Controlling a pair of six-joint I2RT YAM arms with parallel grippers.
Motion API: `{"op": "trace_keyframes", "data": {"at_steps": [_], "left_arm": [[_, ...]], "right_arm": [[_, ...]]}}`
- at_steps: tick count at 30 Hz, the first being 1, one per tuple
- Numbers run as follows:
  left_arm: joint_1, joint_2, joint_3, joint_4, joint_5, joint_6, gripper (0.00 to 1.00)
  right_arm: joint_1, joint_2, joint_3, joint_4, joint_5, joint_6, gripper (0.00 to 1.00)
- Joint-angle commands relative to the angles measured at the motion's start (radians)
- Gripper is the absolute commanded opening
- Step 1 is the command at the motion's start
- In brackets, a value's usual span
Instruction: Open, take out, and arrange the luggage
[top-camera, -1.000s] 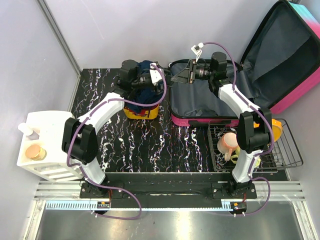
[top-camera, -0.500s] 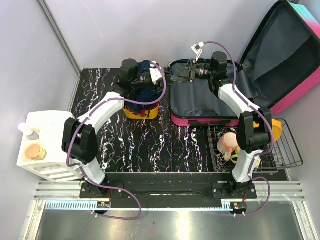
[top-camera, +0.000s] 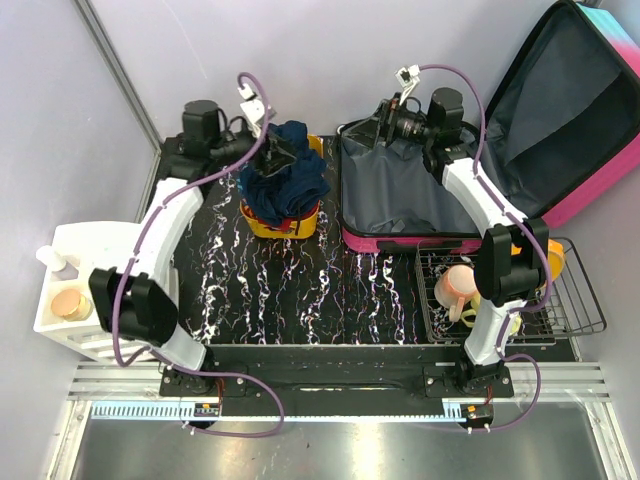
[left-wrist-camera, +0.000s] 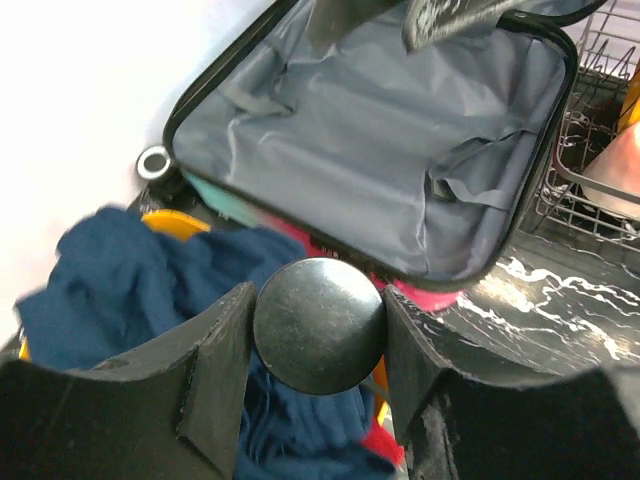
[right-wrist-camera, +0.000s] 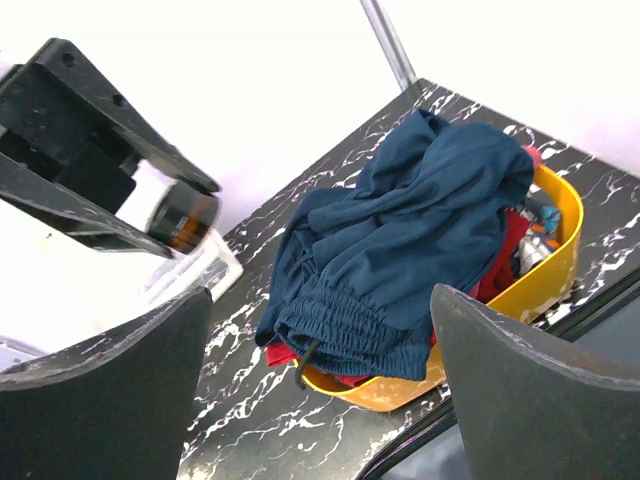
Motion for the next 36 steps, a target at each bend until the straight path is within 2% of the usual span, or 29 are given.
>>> {"op": "trace_keyframes", "data": {"at_steps": [1,2,7,11,13,17,19,24,28,36], "left_arm": [[0.082,-0.182,0.059,-0.286,-0.041,-0.020,0.00],[0.105,-0.211,0.048,-0.362,-0.060,-0.003,0.00],[0.232,-0.435,-0.050,-0.516,-0.156,0.131,0.00],[0.310,-0.549,-0.080,-0.692,-0.311,0.205,0.00],[0.361,-0.631,-0.117,-0.727,-0.366,0.239,0.00],[0.398,-0.766,-0.194,-0.800,-0.591,0.307,0.00],[0.431,-0.826,-0.225,-0.826,-0.643,0.313,0.00],[0.523,-0.885,-0.246,-0.943,-0.739,0.310,0.00],[0.547,-0.894,-0.217,-1.036,-0.765,0.265,0.00],[0.562,-0.842,-0.180,-1.148,-0.962,0.195,0.00]], "right_arm": [[-0.005,-0.008,0.066,-0.004,0.034,-0.056,0.99],[-0.005,-0.006,0.069,-0.015,0.032,-0.061,0.99],[-0.002,-0.003,0.081,-0.077,0.024,-0.116,0.98],[-0.002,0.014,0.112,-0.136,0.000,-0.174,0.97],[0.000,0.028,0.121,-0.142,-0.005,-0.167,0.97],[0.006,0.054,0.145,-0.153,-0.017,-0.156,0.97],[0.011,0.077,0.167,-0.165,-0.022,-0.160,0.96],[0.020,0.141,0.279,-0.231,-0.034,-0.170,0.96],[0.029,0.198,0.356,-0.300,-0.049,-0.193,0.95],[0.055,0.258,0.469,-0.409,-0.063,-0.239,0.95]]}}
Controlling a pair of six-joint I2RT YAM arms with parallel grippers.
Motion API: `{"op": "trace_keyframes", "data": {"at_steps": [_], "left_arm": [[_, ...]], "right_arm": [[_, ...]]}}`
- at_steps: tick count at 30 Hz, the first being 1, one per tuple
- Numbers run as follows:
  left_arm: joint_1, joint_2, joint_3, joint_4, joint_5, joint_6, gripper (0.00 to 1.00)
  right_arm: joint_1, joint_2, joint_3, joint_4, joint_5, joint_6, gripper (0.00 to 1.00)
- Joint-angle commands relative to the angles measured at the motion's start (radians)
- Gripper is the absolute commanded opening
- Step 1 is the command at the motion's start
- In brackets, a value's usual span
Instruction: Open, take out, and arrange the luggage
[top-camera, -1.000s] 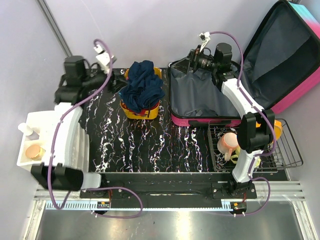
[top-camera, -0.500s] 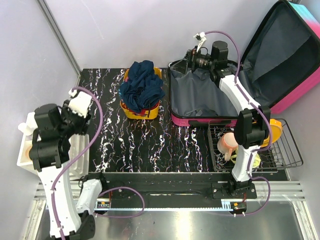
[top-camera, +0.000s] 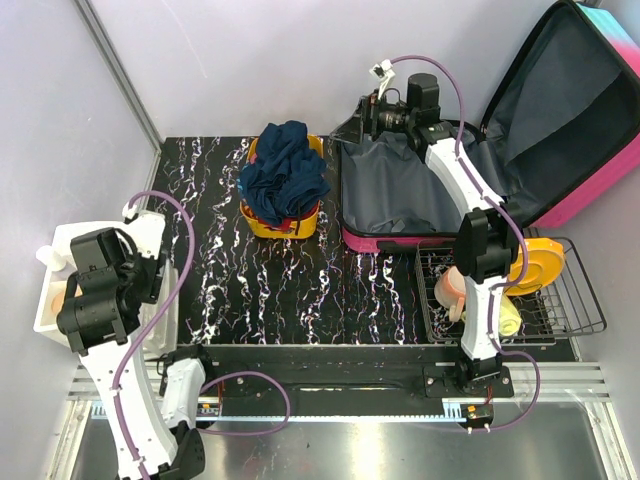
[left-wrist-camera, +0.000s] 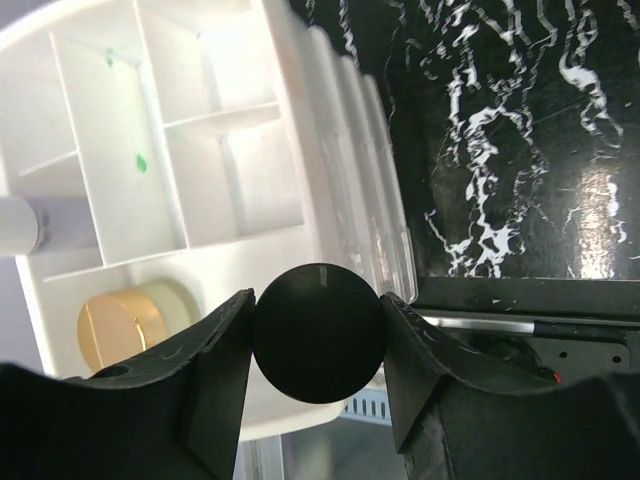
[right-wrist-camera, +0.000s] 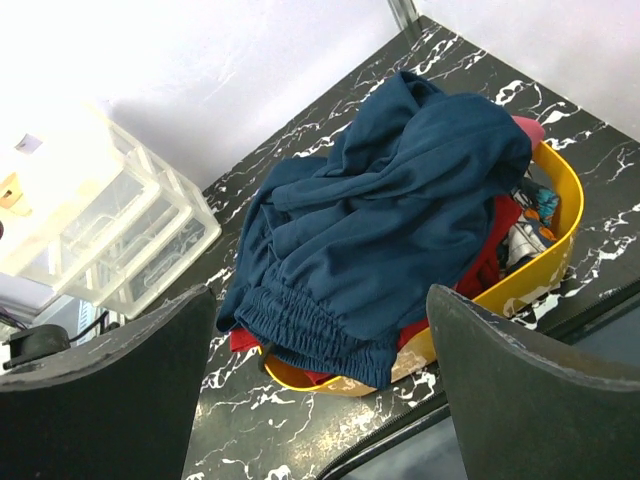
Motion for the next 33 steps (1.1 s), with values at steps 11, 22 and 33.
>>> {"op": "trace_keyframes", "data": {"at_steps": [11,22,33], "left_arm": [[0.072,0.060,0.023,0.003,-0.140,-0.159,0.00],[0.237,0.049,-0.054,0.084,-0.046,-0.145,0.00],[0.443,0.057,-0.105,0.163,0.121,-0.038,0.00]], "right_arm": [[0.035,0.029,0.111,-0.100,-0.029,-0.070,0.94],[0.035,0.027,0.112,-0.135,-0.040,-0.093,0.94],[0.035,0.026,0.106,-0.135,-0.054,-0.084,0.94]]}}
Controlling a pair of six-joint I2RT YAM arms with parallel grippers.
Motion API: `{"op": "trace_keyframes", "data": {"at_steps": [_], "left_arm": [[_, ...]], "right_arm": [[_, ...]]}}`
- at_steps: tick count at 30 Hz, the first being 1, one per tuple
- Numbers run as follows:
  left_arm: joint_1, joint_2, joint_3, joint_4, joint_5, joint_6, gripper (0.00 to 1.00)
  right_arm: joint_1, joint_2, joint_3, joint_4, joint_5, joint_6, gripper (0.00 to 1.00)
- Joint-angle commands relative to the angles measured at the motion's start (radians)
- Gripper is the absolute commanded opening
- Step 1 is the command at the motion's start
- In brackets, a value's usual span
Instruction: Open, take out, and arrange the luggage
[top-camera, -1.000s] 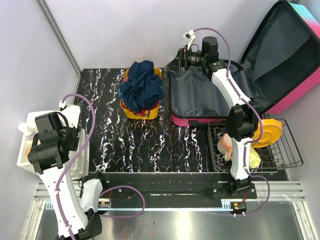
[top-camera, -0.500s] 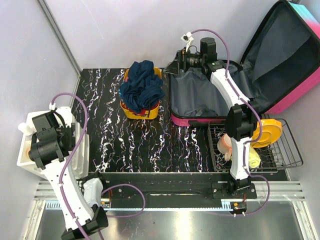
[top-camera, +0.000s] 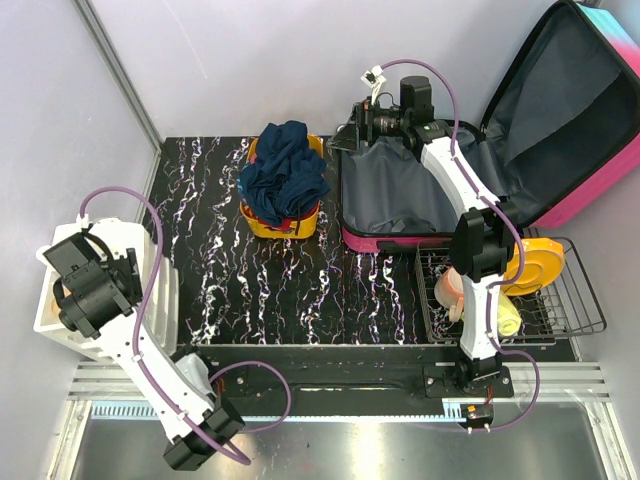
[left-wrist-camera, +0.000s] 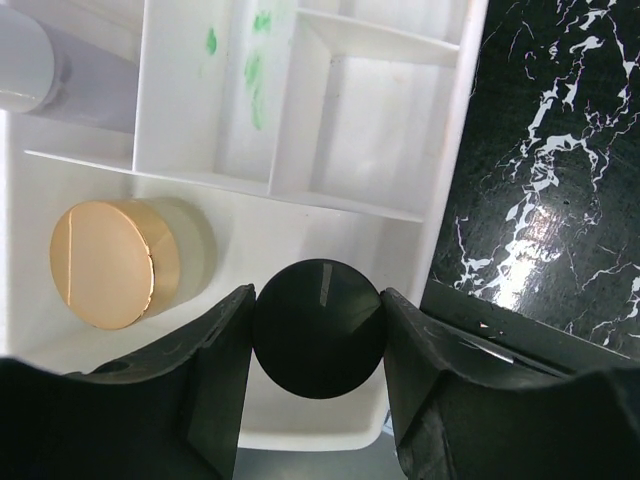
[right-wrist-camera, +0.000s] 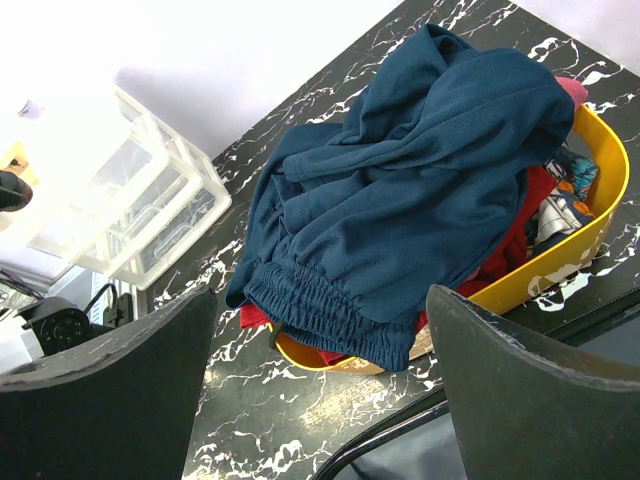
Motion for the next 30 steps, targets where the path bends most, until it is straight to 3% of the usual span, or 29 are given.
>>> {"op": "trace_keyframes", "data": {"at_steps": [1,7,11,16,19,30], "left_arm": [[0.091,0.017,-0.009,0.087,0.127,0.062,0.00],[0.171,0.046,-0.037,0.096,0.199,0.122,0.09],[0.175,0.045,-0.055,0.094,0.199,0.146,0.26],[0.181,0.045,-0.069,0.078,0.199,0.160,0.60],[0.181,0.046,-0.054,0.071,0.191,0.162,0.74],[0.180,0.085,0.100,-0.005,0.217,0.188,0.89]], "right_arm": [[0.009,-0.012,0.042,0.013,-0.022,-0.007,0.94],[0.009,-0.026,0.020,0.013,-0.022,-0.013,0.94],[0.009,-0.029,0.011,0.015,-0.019,-0.013,0.94],[0.009,-0.028,0.014,0.021,-0.016,-0.009,0.94],[0.009,-0.020,0.019,0.025,-0.016,-0.006,0.94],[0.009,0.008,0.031,0.067,-0.027,0.051,0.94]]}}
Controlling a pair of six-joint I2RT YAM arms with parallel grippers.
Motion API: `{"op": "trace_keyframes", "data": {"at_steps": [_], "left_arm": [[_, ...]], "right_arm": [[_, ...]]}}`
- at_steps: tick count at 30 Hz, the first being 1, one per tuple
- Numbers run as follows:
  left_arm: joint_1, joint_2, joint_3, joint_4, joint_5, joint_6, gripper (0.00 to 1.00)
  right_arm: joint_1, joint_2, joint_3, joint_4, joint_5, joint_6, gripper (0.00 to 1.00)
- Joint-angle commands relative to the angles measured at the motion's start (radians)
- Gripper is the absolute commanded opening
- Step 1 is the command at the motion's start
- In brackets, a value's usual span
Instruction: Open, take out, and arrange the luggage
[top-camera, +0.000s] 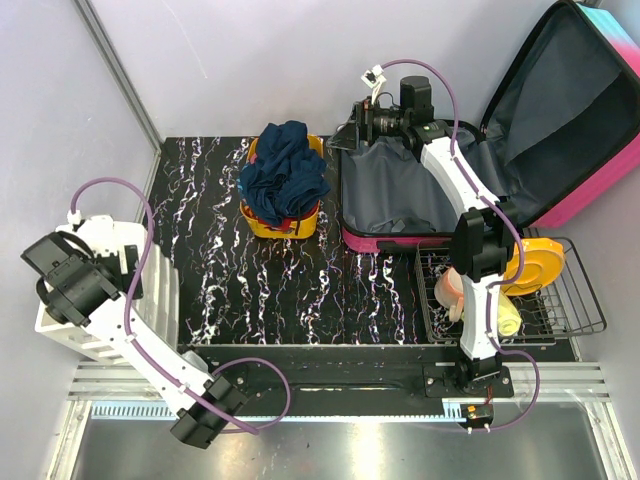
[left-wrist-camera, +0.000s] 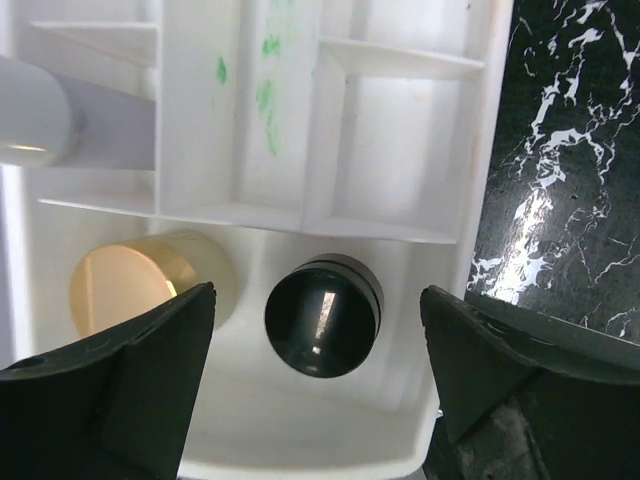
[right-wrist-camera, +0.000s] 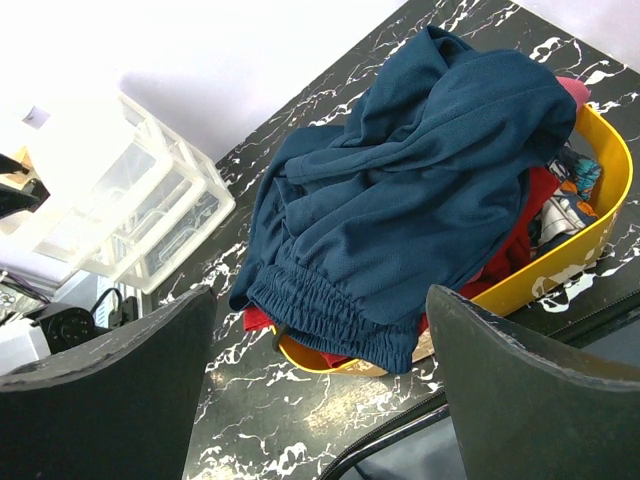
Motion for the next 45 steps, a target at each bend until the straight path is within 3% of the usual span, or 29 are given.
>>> {"op": "trace_keyframes", "data": {"at_steps": [1,6,11,26,35,40,45], "left_arm": [[0.001,0.045,0.161,-0.045,0.060,0.033,0.90],[0.003,0.123,0.290,-0.116,0.118,0.045,0.99],[-0.083,0.207,0.357,-0.123,0.132,0.040,0.99],[-0.612,0.566,0.609,0.104,0.075,-0.161,0.99],[-0.865,0.910,0.983,0.160,0.082,-0.237,0.99],[-0.972,1.033,1.031,0.217,0.106,-0.260,0.99],[-1.026,1.056,0.951,0.323,0.146,-0.368,0.99]], "right_arm": [[0.009,0.009,0.036,0.062,-0.022,0.041,0.94],[0.009,0.029,0.054,0.071,-0.015,0.071,0.95],[0.009,0.012,0.028,0.076,-0.005,0.063,0.95],[0.002,-0.181,-0.222,0.104,0.136,-0.087,0.98],[-0.073,-0.277,-0.302,0.053,0.248,-0.193,1.00],[-0.119,-0.343,-0.389,0.033,0.322,-0.238,1.00],[-0.187,-0.414,-0.496,0.035,0.386,-0.232,1.00]]}}
